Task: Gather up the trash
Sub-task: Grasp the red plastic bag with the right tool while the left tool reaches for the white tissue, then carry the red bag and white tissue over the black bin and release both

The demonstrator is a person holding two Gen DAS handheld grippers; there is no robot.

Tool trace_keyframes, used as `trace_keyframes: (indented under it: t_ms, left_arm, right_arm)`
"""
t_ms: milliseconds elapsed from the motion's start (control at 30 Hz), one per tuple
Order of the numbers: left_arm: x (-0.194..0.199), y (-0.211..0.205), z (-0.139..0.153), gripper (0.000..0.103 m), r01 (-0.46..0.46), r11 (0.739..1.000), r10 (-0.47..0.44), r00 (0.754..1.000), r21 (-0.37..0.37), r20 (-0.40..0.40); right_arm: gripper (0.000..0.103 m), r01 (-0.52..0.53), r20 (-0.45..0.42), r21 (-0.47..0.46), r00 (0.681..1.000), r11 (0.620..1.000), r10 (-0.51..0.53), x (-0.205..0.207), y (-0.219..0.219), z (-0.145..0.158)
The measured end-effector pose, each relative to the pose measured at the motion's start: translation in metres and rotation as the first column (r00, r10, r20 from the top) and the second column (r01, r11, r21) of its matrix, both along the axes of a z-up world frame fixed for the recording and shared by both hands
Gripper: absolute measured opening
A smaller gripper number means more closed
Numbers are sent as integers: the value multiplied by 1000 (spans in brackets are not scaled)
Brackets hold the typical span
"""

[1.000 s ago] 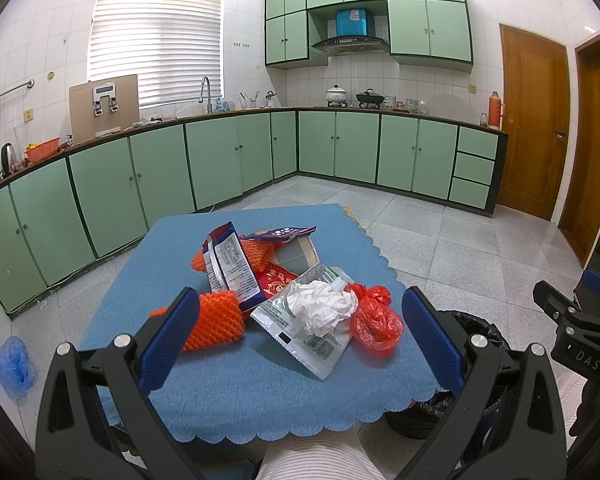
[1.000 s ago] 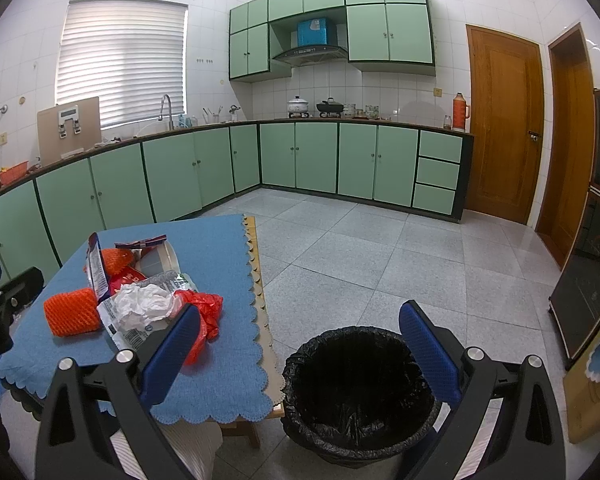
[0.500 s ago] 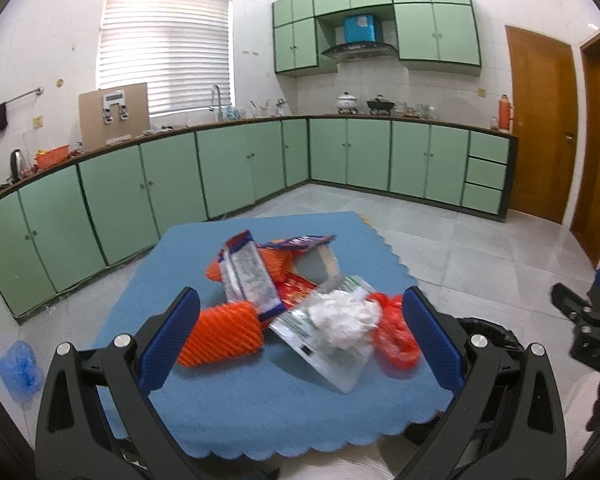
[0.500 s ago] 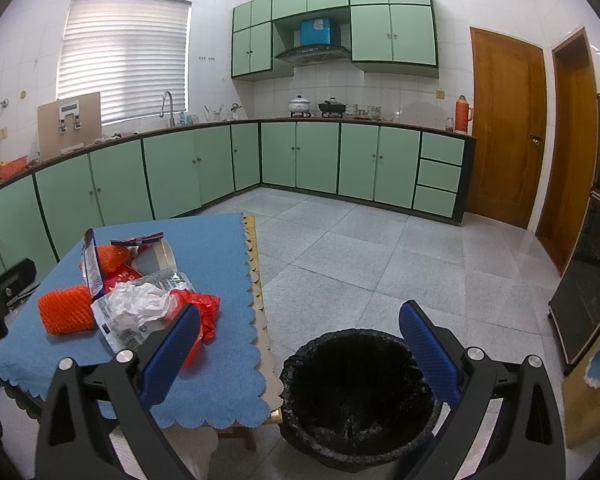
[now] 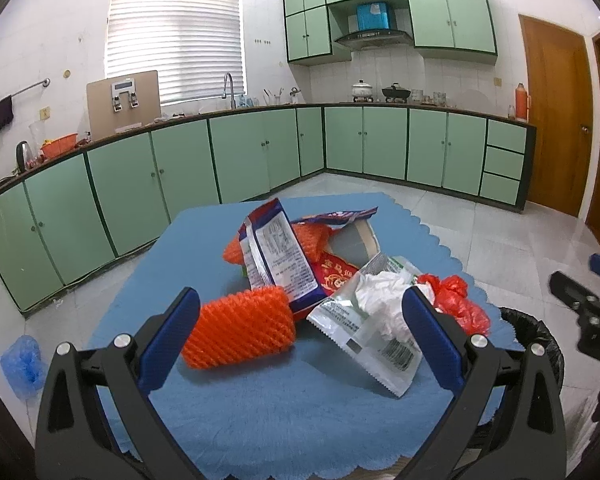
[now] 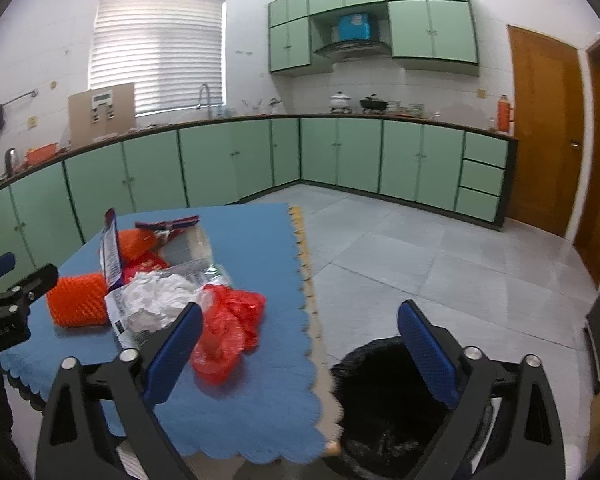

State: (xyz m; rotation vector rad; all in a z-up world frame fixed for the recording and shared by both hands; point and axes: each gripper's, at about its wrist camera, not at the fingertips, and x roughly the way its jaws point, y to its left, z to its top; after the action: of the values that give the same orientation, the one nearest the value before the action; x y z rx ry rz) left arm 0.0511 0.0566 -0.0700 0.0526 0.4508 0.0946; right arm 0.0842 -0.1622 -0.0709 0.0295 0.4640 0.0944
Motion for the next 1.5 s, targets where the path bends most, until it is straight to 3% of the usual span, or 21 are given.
trace_keyframes:
  t_ms: [600,700,767,867,1100,1333,1500]
  left_arm:
    - [29,22,-42,98,-5,998,0,996,-59,-85]
    - [31,23,-44,98,-4,997,-3,996,-72,-91]
    - [31,23,-43,98,0,997,-7,996,-78,-94]
    - [32,22,-43,98,8,997,-15,995,-83,-94]
    - [34,8,-40,97,65,993,-74,994,-102,-86]
    - [42,-19,-38,85,155,983,-163,983,-101,-82]
    - [54,-32,-43,81,179,979,-187,979,-98,-86]
  right_arm:
    - [54,-92,-141,19,986,996,94,52,40,-56]
    - [40,-150,-183,32,971,988,154,58,47,-64]
    - [25,-178,-196,46,963,983,184,59,48,-66]
    - [13,-203,-189,46,960,978,208,57,49,-64]
    - [9,-197,-158,56,966,979,203,52,35,-51]
    - [9,-146,-124,70,980,987,154,52,11,-37]
    - [9,-98,-125,63,987,993,105,53,-4,-37]
